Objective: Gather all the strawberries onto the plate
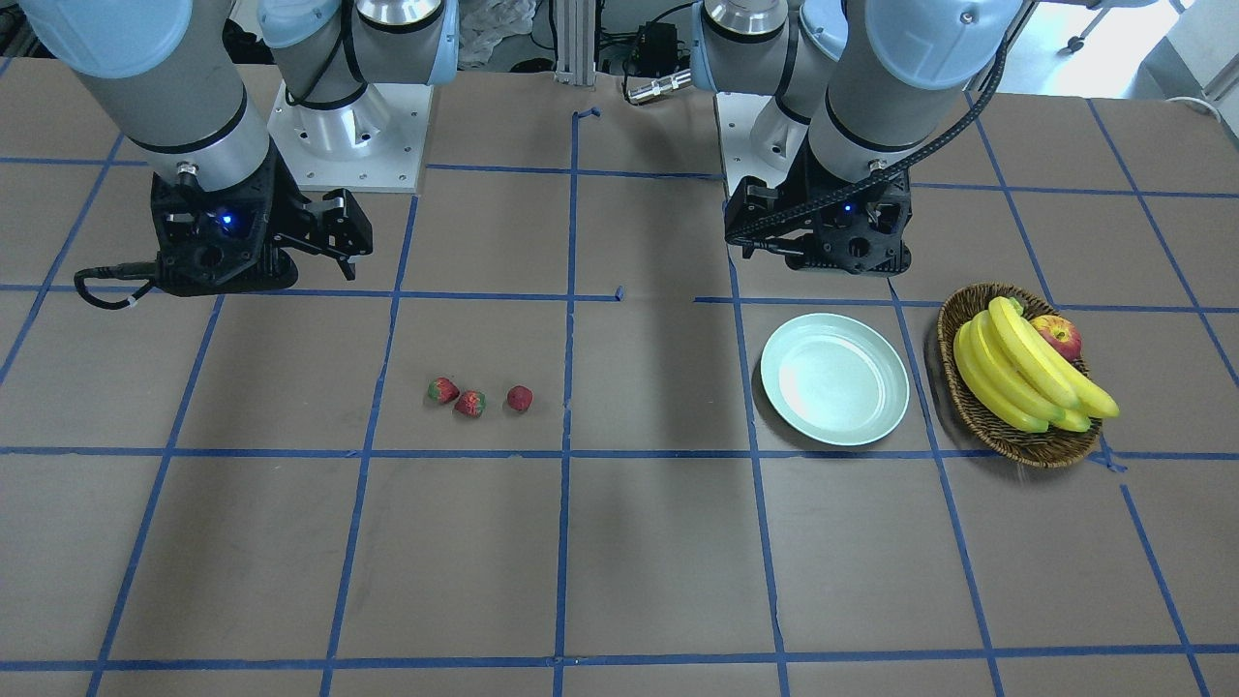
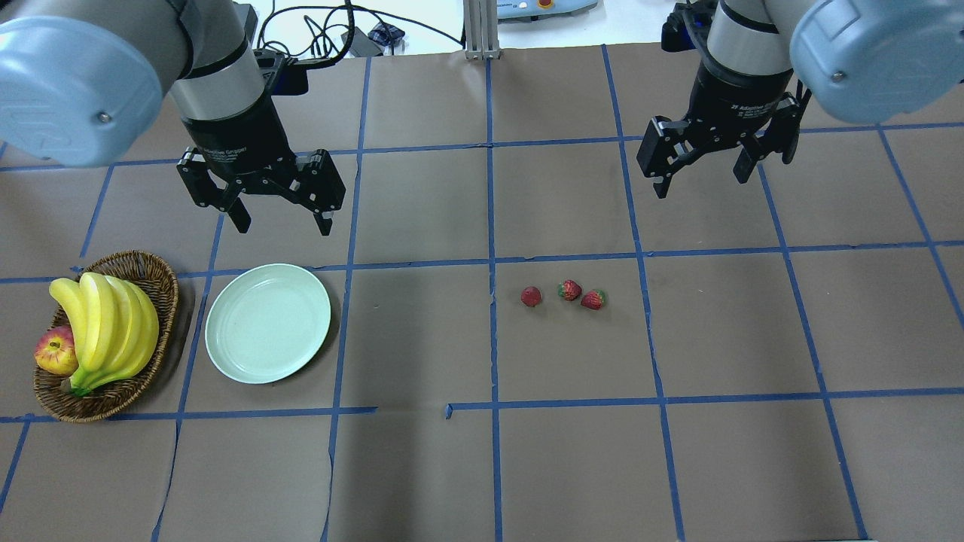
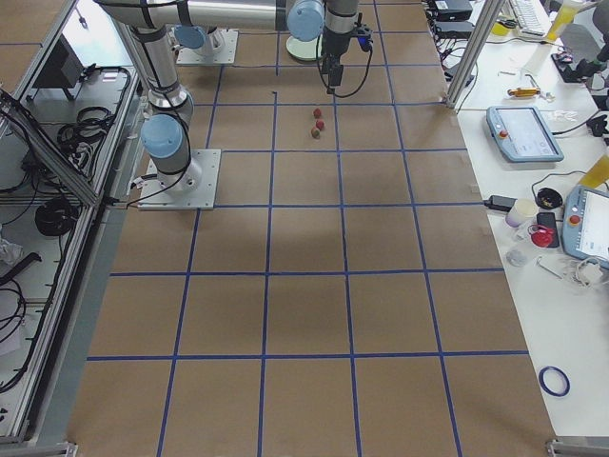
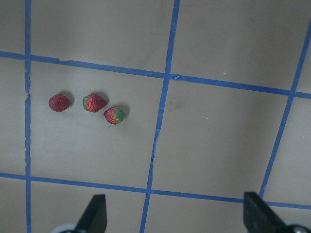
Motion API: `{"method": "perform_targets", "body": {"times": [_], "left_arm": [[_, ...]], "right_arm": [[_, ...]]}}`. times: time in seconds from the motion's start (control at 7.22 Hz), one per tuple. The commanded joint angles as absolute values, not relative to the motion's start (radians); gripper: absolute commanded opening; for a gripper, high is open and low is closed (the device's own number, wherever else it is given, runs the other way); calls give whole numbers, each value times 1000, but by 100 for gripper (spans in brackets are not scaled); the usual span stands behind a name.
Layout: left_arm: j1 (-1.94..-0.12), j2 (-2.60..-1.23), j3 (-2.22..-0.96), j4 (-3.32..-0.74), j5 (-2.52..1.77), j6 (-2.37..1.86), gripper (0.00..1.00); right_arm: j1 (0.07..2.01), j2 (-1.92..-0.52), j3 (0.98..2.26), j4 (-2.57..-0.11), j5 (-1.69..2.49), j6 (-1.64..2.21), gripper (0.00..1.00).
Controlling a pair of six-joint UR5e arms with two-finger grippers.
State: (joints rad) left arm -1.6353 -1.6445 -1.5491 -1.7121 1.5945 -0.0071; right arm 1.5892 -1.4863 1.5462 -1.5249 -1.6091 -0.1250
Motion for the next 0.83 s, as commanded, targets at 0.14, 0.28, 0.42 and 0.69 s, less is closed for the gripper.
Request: {"method": "perform_targets", "body": {"times": [0.14, 0.28, 0.42, 0.69], "left_arm": [[-1631, -1643, -1546, -1712, 1597, -9, 100], [-1631, -1646, -1540, -1712, 1597, -9, 100], [-1631, -1646, -1533, -1712, 1597, -9, 100], [-1631, -1647, -1534, -1710, 1603, -3, 100]], "right_arm": [[1589, -1486, 1546, -1525, -1609, -123, 100], [1589, -1486, 1545, -1525, -1609, -121, 100], [1589, -1486, 1545, -1526, -1611, -121, 100], [1589, -1486, 1543, -1526, -1618, -121, 100]]}}
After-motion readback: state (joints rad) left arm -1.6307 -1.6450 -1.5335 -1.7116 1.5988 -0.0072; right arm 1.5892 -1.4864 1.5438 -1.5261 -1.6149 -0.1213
